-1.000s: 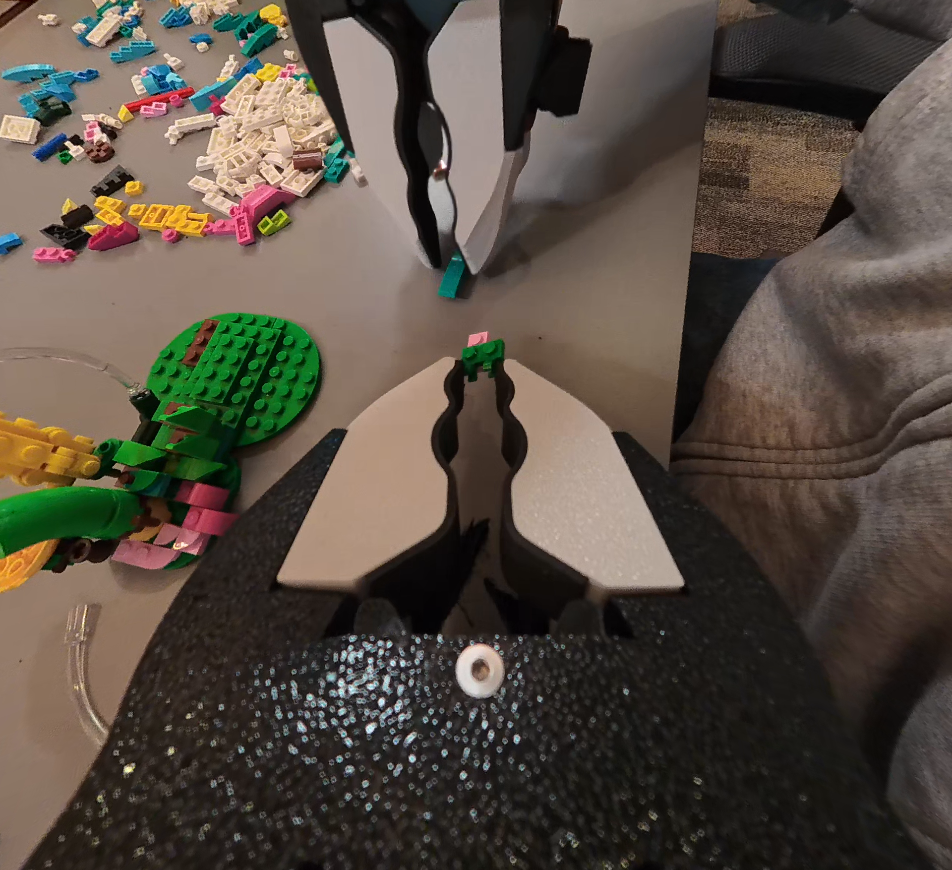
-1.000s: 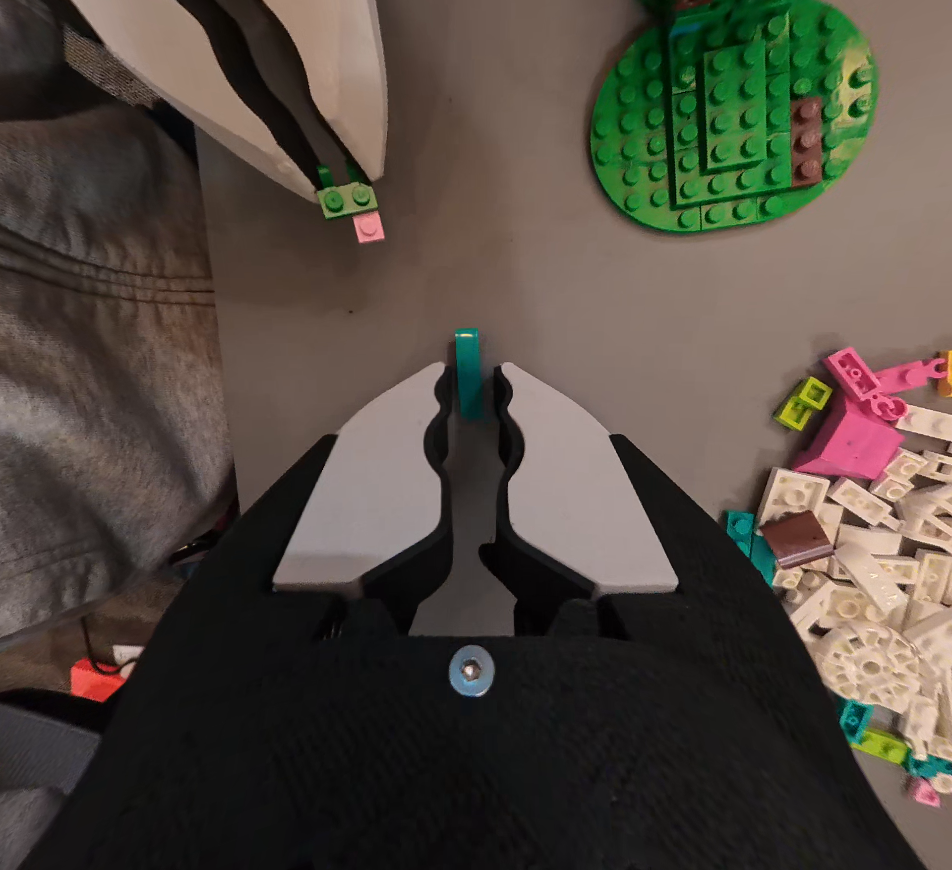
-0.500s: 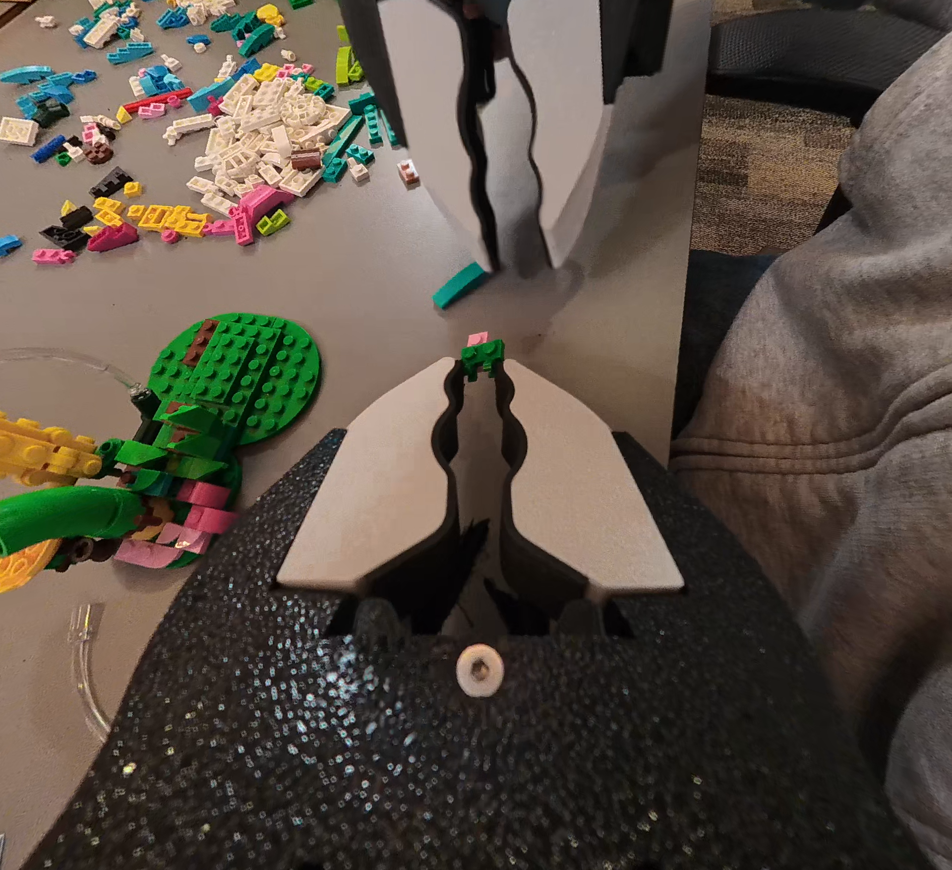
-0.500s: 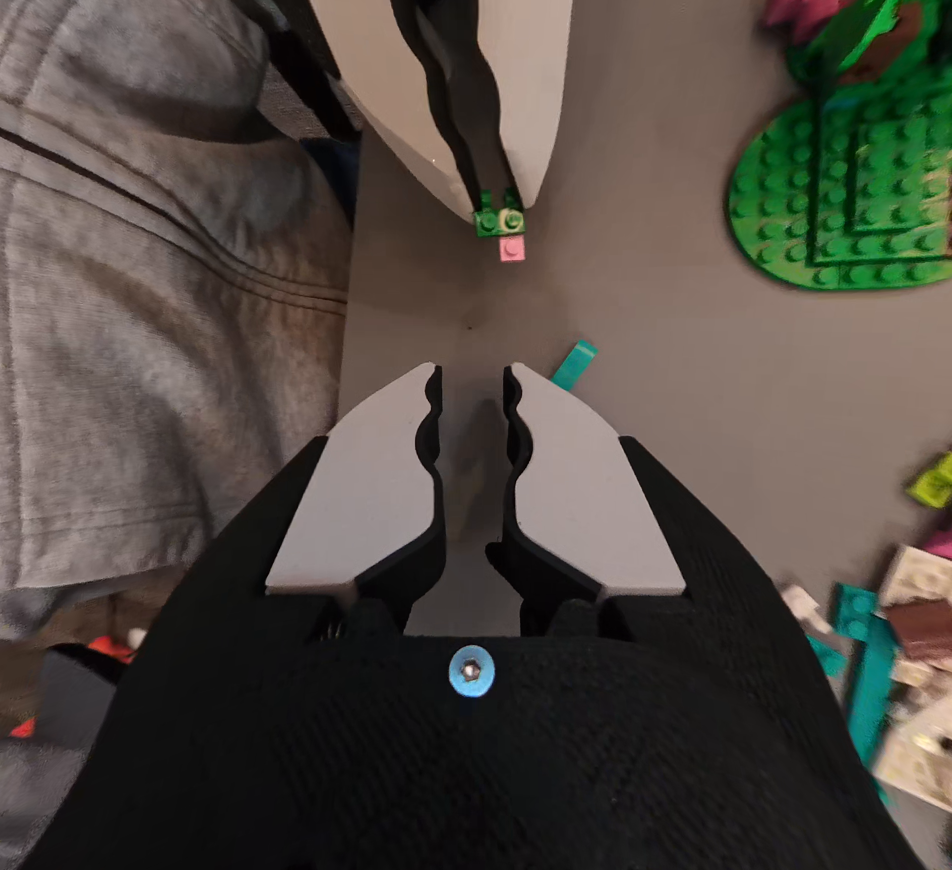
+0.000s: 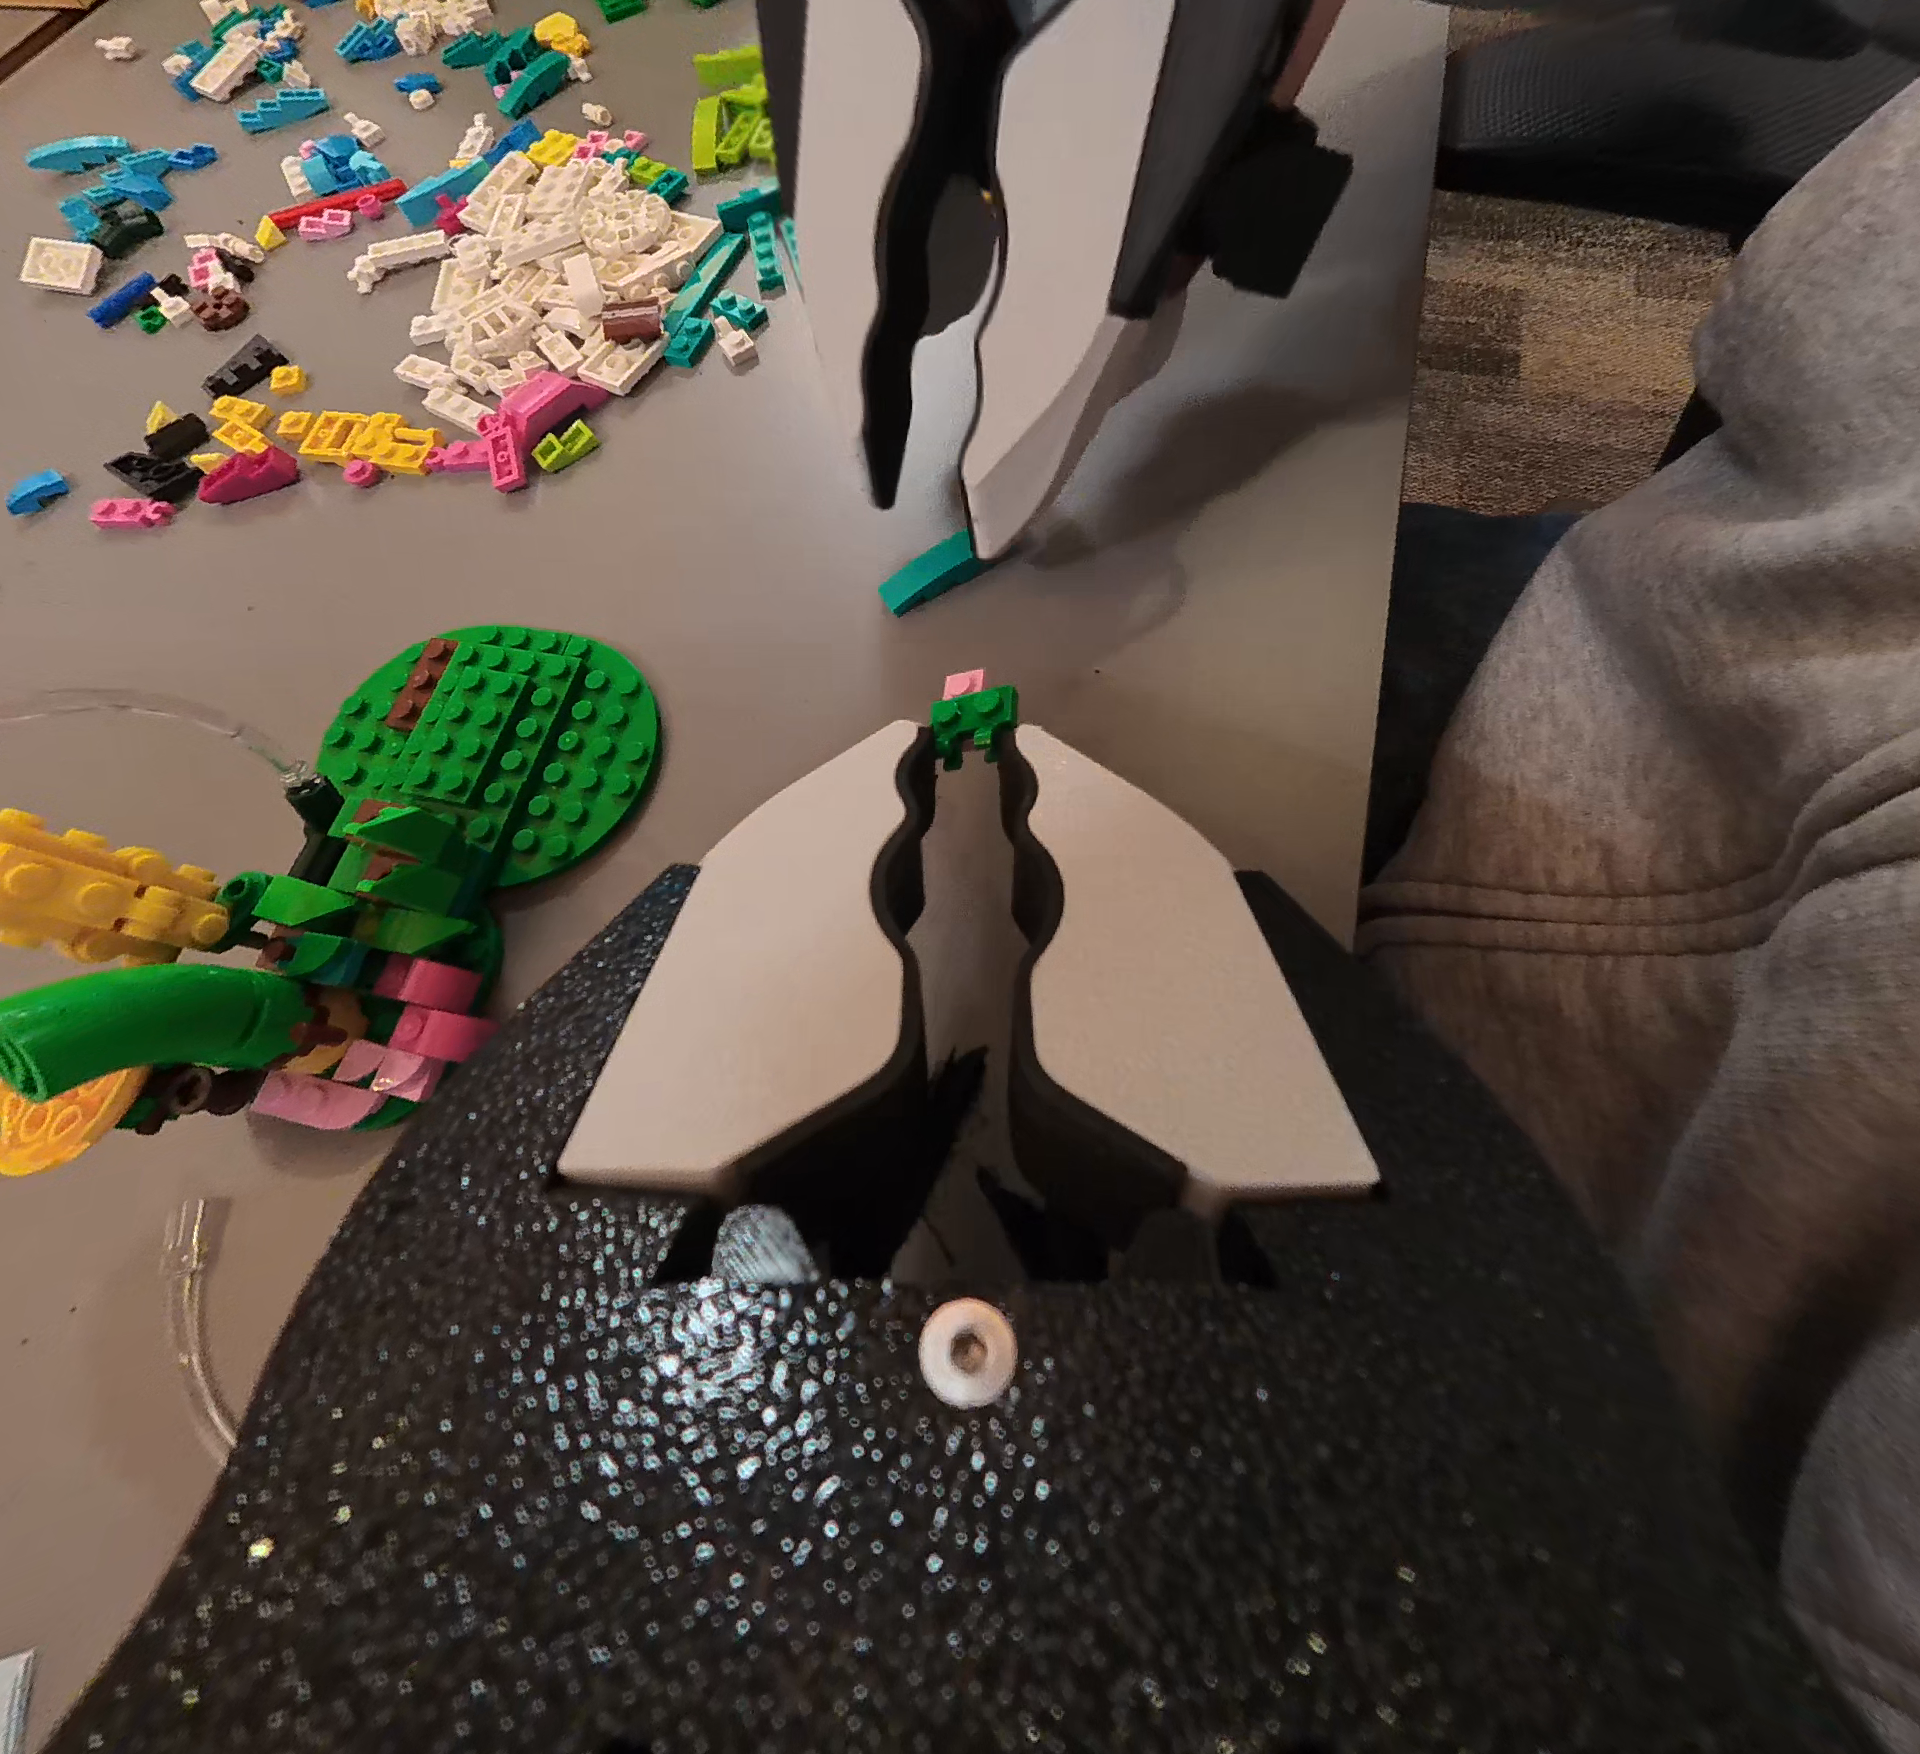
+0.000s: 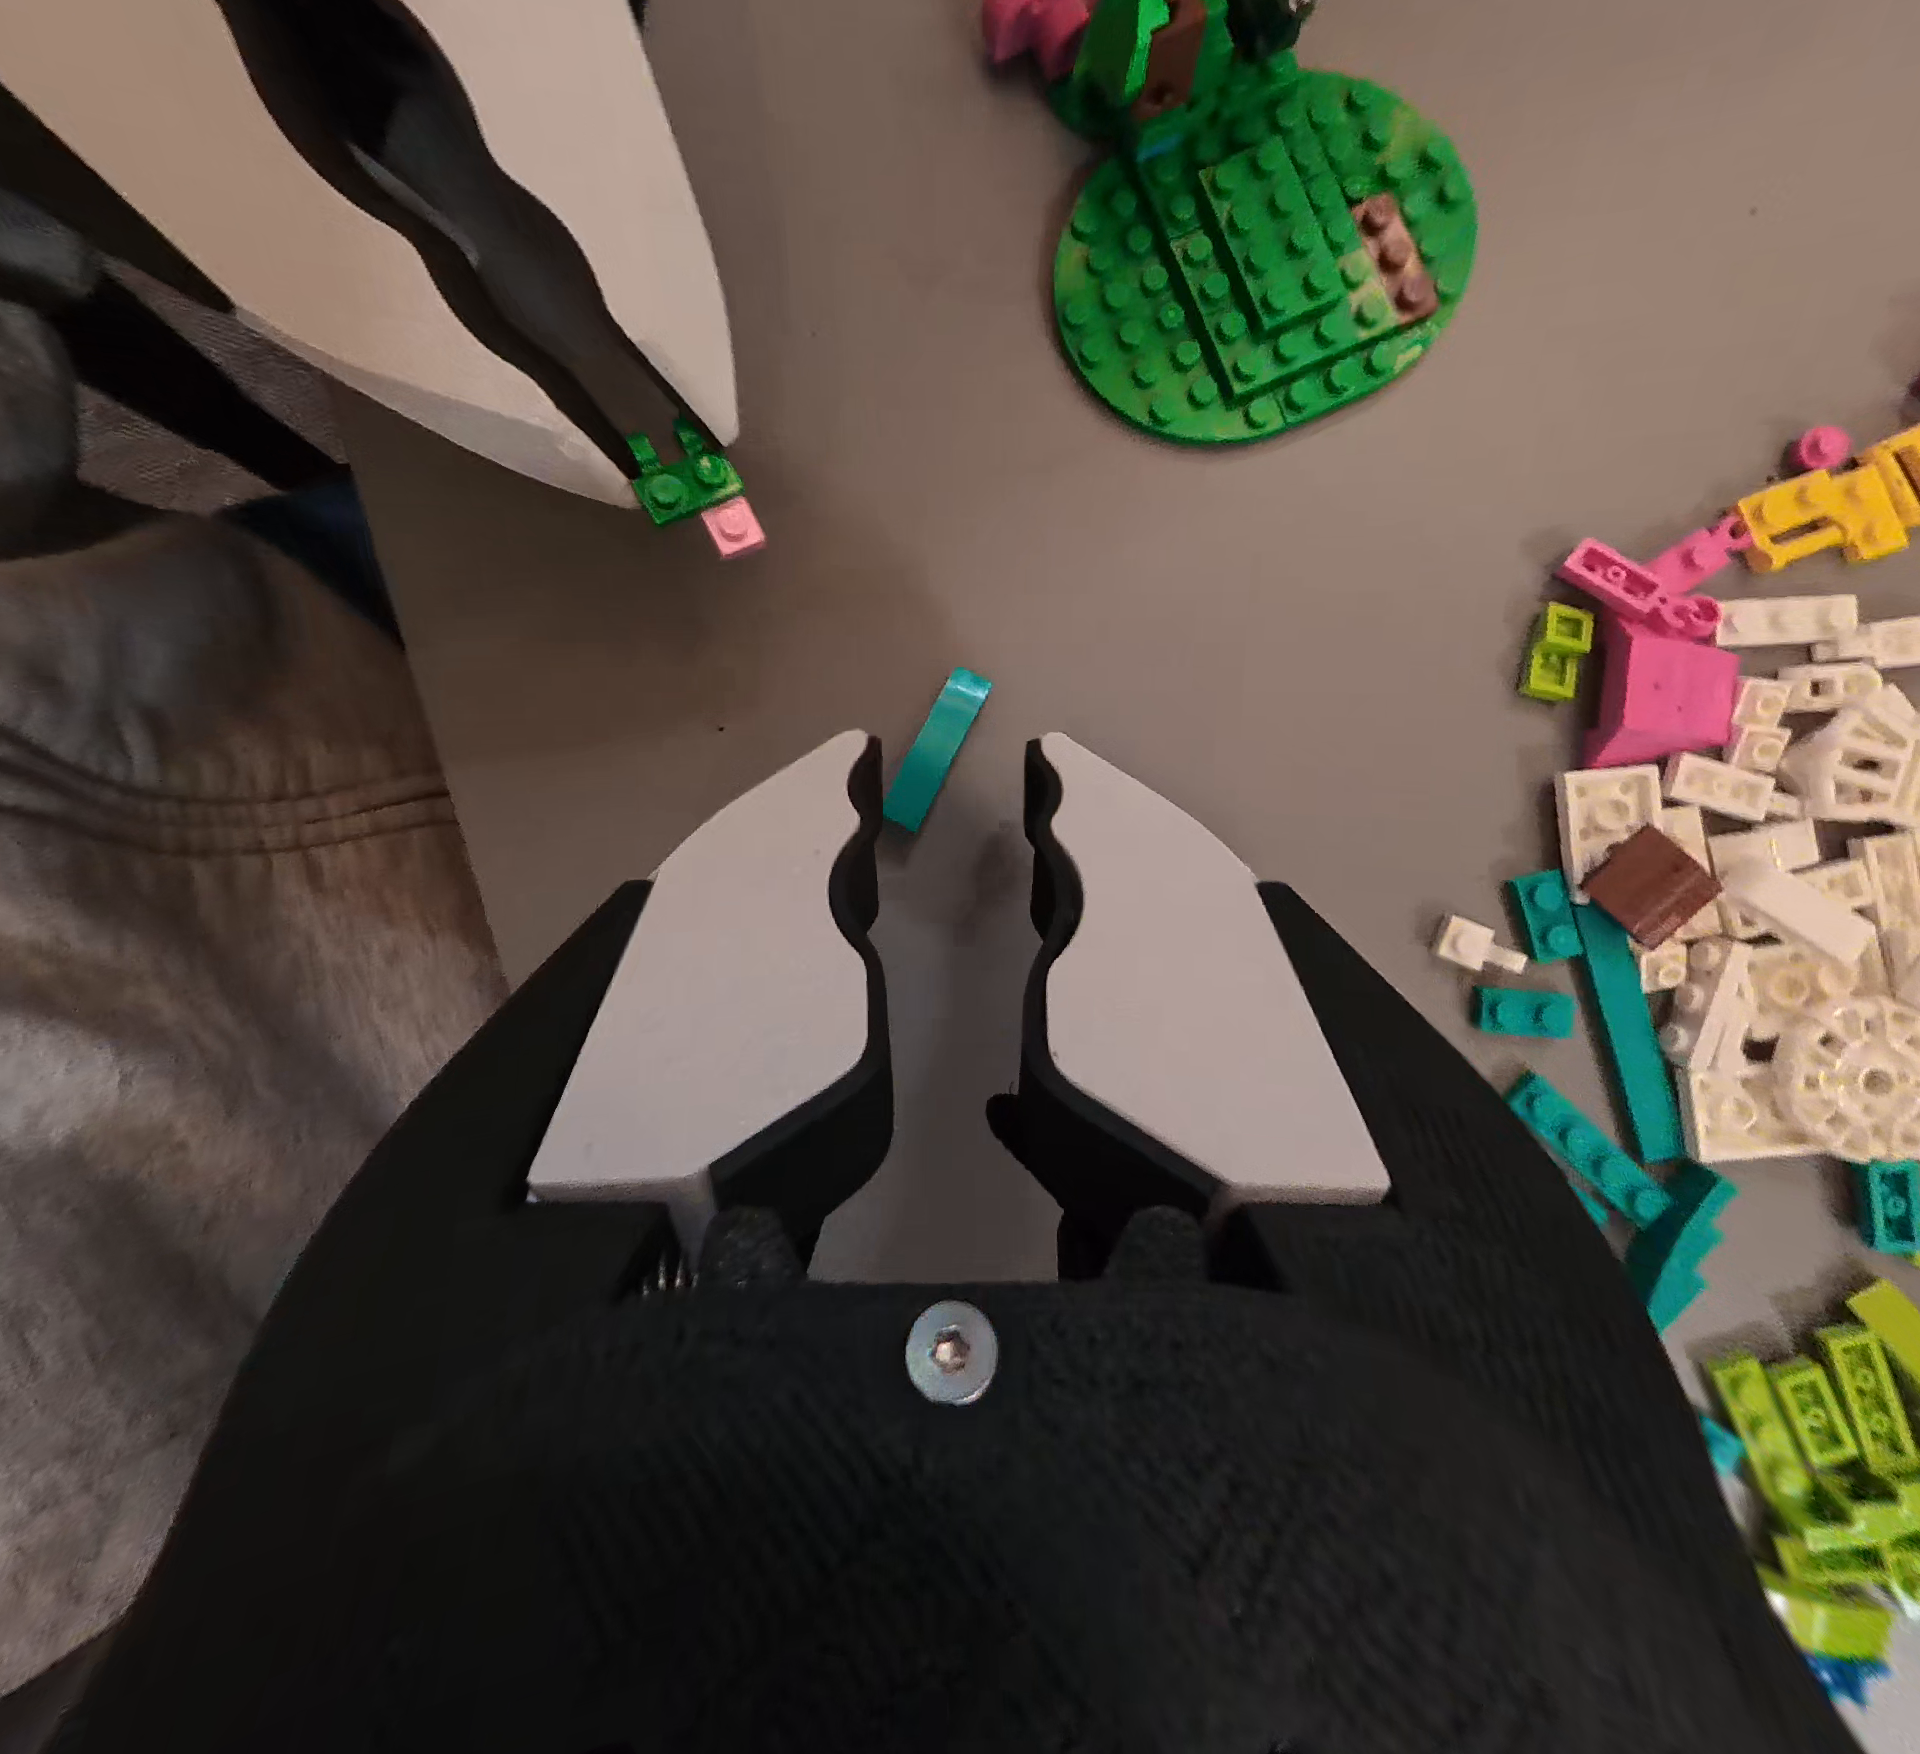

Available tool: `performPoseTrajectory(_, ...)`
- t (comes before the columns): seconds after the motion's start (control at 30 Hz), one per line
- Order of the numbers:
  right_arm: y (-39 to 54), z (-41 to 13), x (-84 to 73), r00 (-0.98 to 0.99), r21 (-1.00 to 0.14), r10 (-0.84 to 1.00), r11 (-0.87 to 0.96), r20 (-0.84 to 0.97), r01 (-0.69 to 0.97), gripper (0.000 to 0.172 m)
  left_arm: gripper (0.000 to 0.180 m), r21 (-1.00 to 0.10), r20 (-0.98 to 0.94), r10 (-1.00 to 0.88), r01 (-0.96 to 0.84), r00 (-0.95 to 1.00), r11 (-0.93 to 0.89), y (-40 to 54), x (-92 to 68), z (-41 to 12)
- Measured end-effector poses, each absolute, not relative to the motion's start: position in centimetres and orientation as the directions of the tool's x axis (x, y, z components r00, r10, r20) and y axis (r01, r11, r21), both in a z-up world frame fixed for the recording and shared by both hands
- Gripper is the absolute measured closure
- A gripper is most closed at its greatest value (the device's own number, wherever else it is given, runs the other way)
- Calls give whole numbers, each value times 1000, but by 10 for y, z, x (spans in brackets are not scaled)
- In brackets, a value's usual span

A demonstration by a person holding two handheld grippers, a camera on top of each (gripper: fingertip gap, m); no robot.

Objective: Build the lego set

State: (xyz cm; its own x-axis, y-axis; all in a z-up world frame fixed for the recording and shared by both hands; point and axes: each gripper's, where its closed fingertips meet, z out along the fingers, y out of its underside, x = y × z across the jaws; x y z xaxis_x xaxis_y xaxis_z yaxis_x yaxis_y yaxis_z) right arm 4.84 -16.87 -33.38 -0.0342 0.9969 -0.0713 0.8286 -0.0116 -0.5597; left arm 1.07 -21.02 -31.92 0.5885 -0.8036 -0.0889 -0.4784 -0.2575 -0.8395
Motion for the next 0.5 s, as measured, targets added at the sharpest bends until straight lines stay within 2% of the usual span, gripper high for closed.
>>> performPoseTrajectory(0.03, -169, -337, 50, -29, -552, 998, -10, -61, 834, 147, 168, -839, -89, -804, -480, 588, -259, -210, 11, -320)
performPoseTrajectory(0.13, -171, -345, 50, -33, -544, 997, -10, -68, 839, 151, 168, -838, -90, -805, -481, 587, -258, -210, 12, -320)
performPoseTrajectory(0.23, -172, -343, 48, -82, -559, 996, 41, -48, 828, 165, 168, -841, -90, -804, -478, 588, -255, -210, 12, -319)
performPoseTrajectory(0.4, -201, -311, 35, -327, -691, 943, 201, -55, 694, 166, 168, -858, -93, -821, -464, 563, -221, -213, 15, -315)
performPoseTrajectory(0.5, -207, -305, 34, -395, -708, 918, 254, -38, 659, 166, 168, -864, -129, -847, -477, 515, -159, -219, 21, -311)
